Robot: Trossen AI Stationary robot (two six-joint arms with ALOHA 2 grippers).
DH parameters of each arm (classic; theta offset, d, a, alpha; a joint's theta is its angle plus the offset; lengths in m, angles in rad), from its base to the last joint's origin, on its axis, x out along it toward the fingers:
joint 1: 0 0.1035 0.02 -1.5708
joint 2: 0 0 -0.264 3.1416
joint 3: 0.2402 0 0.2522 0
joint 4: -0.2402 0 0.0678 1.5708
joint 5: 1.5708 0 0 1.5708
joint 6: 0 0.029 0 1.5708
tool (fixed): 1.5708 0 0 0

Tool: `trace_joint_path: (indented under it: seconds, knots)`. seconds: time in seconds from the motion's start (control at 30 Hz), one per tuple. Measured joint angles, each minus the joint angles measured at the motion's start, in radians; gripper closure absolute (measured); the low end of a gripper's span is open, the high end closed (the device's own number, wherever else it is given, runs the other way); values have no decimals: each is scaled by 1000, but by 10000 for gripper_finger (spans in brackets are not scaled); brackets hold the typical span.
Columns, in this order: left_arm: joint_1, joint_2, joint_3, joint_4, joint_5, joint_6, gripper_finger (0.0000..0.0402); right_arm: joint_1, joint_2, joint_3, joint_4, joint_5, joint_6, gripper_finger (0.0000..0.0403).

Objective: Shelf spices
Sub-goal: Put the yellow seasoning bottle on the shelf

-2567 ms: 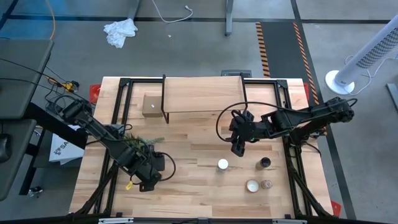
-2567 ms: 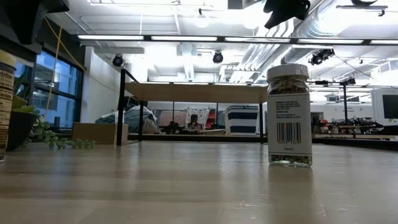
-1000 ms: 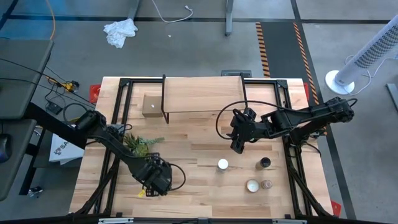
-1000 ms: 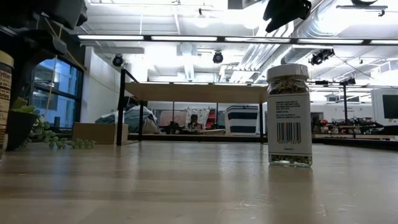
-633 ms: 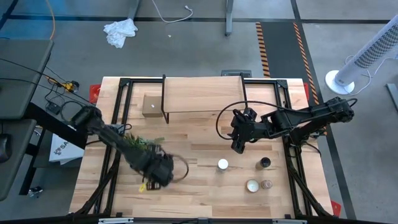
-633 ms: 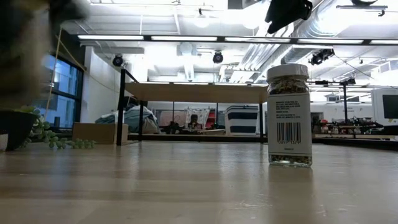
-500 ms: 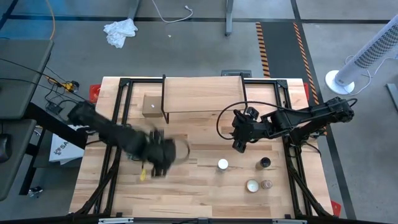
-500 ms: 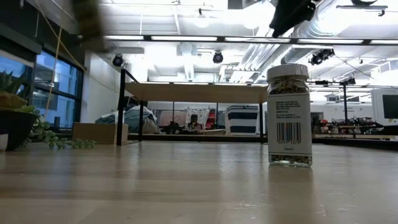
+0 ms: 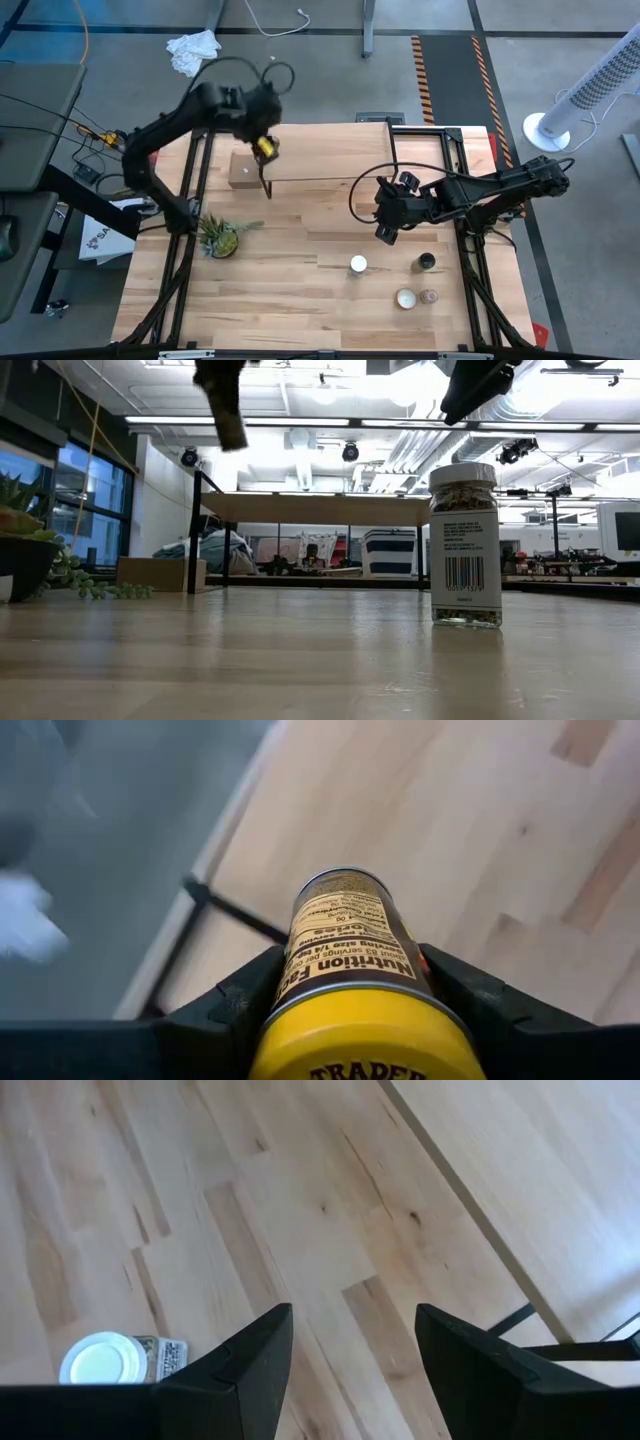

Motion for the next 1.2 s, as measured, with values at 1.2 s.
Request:
trace_joint_path:
  seconds: [1.2]
  knots:
    - [121, 213, -1, -17, 162, 205, 124, 0, 0, 0, 1, 6, 170, 194]
